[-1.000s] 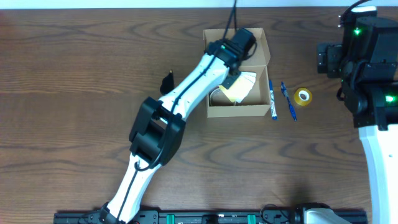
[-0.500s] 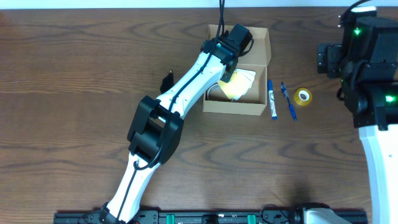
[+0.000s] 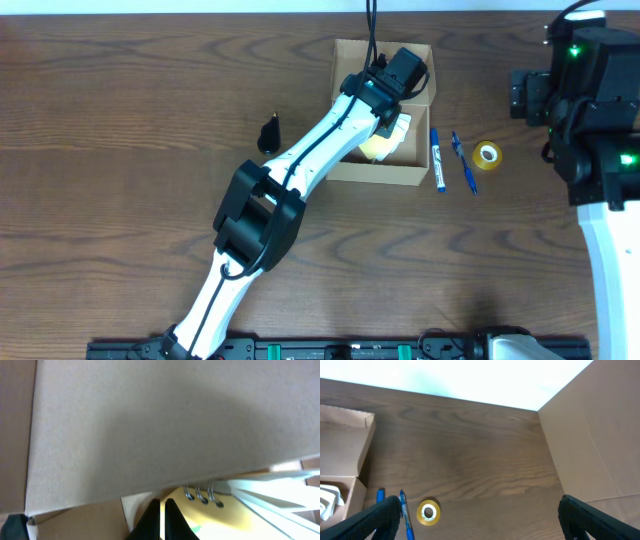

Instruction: Pack container

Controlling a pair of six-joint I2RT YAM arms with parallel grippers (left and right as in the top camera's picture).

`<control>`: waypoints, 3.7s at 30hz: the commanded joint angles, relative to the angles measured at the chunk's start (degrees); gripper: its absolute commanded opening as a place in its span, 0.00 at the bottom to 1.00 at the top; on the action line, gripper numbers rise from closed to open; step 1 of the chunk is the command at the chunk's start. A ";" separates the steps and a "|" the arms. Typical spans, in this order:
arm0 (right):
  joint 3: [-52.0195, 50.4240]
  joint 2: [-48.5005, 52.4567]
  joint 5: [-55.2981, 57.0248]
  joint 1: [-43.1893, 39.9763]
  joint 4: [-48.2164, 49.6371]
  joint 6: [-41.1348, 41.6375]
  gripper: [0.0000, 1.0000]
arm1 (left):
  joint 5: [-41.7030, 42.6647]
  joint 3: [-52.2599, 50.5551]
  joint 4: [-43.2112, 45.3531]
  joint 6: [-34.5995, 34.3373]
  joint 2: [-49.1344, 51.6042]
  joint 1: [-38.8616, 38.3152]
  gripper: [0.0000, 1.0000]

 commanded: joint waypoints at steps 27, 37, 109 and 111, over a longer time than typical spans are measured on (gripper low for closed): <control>1.11 -5.57 -0.74 -0.13 -0.98 -0.83 0.99 | 0.63 -0.66 4.81 -0.31 2.43 -2.14 0.06; 1.11 -4.20 -2.86 -0.13 -1.07 -0.83 0.99 | 1.81 -0.63 5.03 2.05 0.02 -2.34 0.06; 1.11 -3.82 -4.22 -0.13 -1.40 -1.42 0.99 | 15.43 -5.75 13.77 19.30 0.76 -3.74 0.06; 1.11 -3.82 -4.90 -0.13 -1.27 -1.44 0.99 | 13.20 -5.09 13.20 19.28 -0.48 -3.72 0.06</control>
